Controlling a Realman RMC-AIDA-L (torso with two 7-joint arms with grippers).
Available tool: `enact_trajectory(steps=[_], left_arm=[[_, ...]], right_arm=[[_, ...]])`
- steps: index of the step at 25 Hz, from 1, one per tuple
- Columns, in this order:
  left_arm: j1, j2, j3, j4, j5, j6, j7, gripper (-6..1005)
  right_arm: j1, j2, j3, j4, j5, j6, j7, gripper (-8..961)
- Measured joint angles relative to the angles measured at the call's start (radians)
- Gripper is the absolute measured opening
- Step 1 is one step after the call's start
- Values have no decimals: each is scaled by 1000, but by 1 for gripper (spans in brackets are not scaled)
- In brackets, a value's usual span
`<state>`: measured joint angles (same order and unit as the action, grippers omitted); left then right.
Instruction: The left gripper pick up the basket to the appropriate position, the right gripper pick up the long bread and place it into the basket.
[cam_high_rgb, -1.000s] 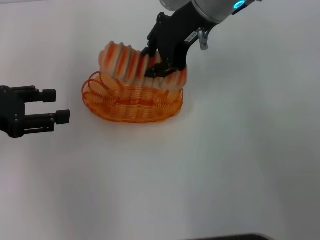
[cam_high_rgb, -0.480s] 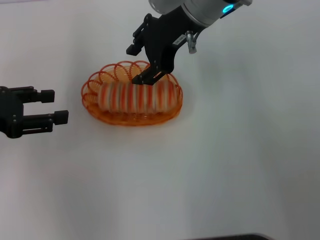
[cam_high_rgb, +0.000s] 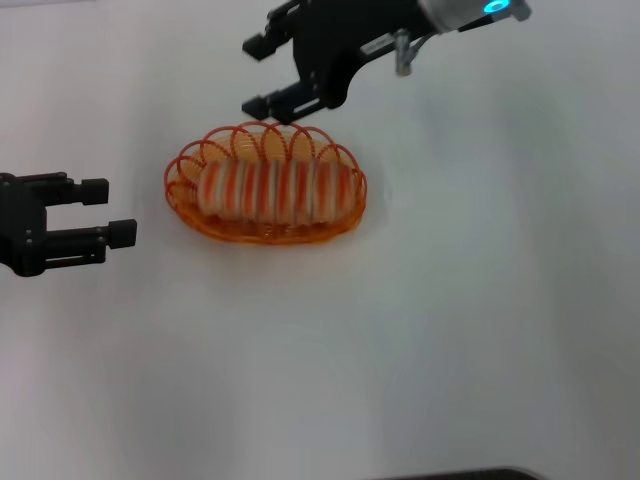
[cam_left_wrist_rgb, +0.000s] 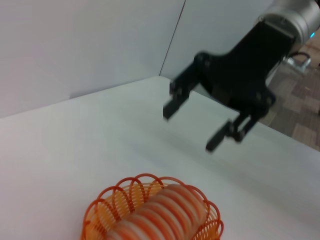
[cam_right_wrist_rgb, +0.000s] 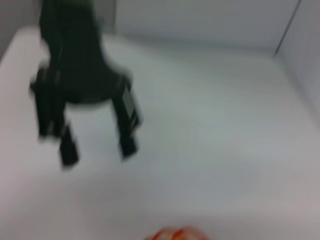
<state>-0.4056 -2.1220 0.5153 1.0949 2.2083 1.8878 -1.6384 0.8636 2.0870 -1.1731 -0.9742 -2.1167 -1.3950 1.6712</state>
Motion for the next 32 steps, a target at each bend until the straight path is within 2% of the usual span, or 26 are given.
enact_trajectory(steps=[3, 5, 6, 9, 16, 17, 23, 27, 32], left_arm=[[2, -1, -1, -2, -2, 0, 1, 703], [2, -1, -1, -3, -3, 1, 1, 703], [2, -1, -1, -3, -3, 1, 1, 703], [2, -1, 1, -5, -5, 1, 1, 703], [5, -1, 3, -4, -14, 11, 3, 704], [7, -1, 5, -3, -15, 14, 3, 704], [15, -1, 3, -1, -15, 28, 7, 704], [16, -1, 7, 0, -9, 30, 9, 703], [20, -1, 8, -4, -8, 26, 19, 703]], right_arm=[[-52, -5, 96, 0, 100, -57, -47, 688], [-108, -12, 200, -1, 181, -159, -73, 691], [-108, -12, 200, -1, 181, -159, -73, 692], [-174, -17, 296, -1, 225, -270, -96, 697], [-387, -7, 470, 2, 282, -431, -273, 708], [-438, -7, 485, 4, 284, -442, -308, 709], [-520, -11, 489, 6, 219, -436, -321, 719], [-533, -9, 501, 7, 74, -418, -320, 725], [-534, -3, 500, 16, 0, -351, -322, 746]])
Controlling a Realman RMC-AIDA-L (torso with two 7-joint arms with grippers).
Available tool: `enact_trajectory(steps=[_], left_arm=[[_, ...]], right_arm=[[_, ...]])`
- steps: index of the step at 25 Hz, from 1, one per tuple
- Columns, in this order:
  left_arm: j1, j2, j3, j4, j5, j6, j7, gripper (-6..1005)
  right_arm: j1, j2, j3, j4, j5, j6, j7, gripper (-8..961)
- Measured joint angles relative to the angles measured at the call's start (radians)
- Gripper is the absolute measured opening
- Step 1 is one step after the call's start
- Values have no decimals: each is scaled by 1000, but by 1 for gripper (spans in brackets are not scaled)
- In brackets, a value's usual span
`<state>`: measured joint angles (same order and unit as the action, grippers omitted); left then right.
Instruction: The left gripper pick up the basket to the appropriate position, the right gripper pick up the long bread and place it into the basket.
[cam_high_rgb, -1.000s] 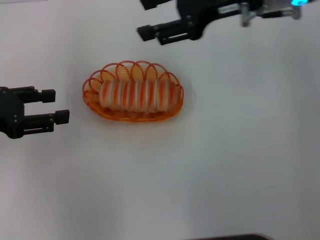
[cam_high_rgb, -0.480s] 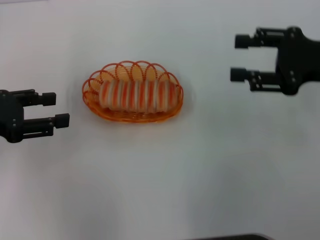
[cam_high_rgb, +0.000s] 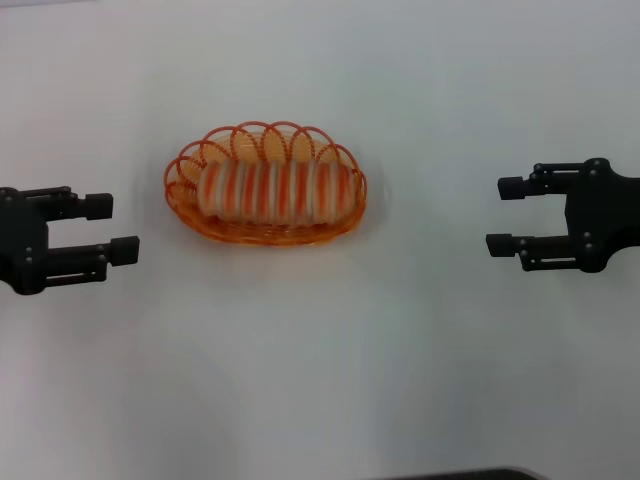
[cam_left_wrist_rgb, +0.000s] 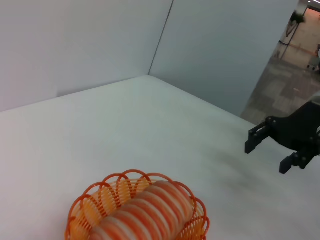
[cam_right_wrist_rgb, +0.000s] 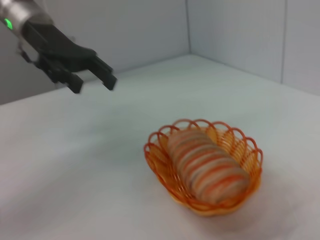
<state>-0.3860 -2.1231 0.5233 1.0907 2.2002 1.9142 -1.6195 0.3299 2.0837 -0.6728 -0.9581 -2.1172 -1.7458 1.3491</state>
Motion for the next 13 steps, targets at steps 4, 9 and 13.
enact_trajectory(steps=[4, 9, 13], left_arm=[[7, -2, -1, -1, 0, -5, 18, 703], [13, -4, 0, -2, 2, -3, 27, 703], [19, -4, 0, -2, 3, -1, 27, 703]], right_arm=[[2, 0, 3, 36, -9, 37, -28, 805], [12, -2, 1, 44, -10, 48, -32, 870], [14, -2, -1, 44, -11, 48, -31, 909]])
